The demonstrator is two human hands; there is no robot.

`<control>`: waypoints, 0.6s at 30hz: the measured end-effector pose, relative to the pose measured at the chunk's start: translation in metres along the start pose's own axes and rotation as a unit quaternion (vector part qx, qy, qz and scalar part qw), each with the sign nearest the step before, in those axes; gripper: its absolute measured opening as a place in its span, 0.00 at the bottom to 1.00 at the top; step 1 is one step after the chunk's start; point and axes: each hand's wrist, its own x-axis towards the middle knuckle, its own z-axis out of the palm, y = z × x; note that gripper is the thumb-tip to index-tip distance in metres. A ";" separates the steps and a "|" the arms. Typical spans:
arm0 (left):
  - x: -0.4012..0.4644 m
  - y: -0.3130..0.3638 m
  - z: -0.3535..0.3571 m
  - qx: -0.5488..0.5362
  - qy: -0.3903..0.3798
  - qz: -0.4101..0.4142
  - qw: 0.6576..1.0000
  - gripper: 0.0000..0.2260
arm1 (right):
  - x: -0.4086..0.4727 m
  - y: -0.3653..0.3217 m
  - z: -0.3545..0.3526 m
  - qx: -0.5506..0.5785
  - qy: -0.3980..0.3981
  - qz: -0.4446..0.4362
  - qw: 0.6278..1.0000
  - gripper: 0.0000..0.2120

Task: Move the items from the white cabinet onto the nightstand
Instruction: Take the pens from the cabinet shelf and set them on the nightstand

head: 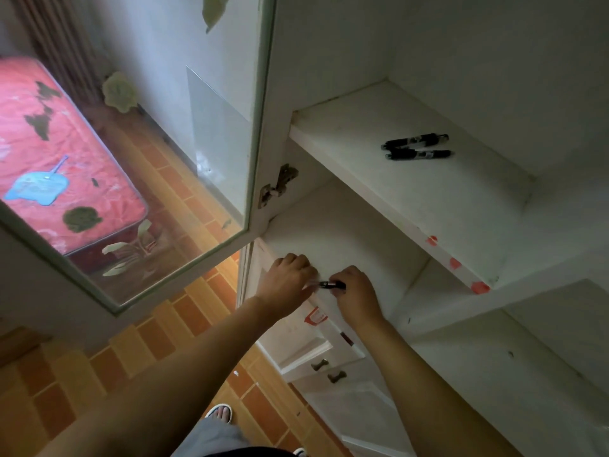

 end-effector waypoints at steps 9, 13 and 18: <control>-0.016 0.009 0.004 -0.064 -0.029 -0.056 0.996 0.15 | -0.014 0.000 -0.001 0.012 -0.013 -0.009 1.000 0.15; -0.018 0.016 0.005 -0.082 -0.045 -0.068 0.993 0.15 | -0.019 0.003 -0.003 0.045 -0.009 -0.008 0.999 0.14; -0.019 0.021 0.004 -0.081 -0.050 -0.068 0.993 0.15 | -0.024 0.005 0.000 0.035 0.022 0.008 0.999 0.12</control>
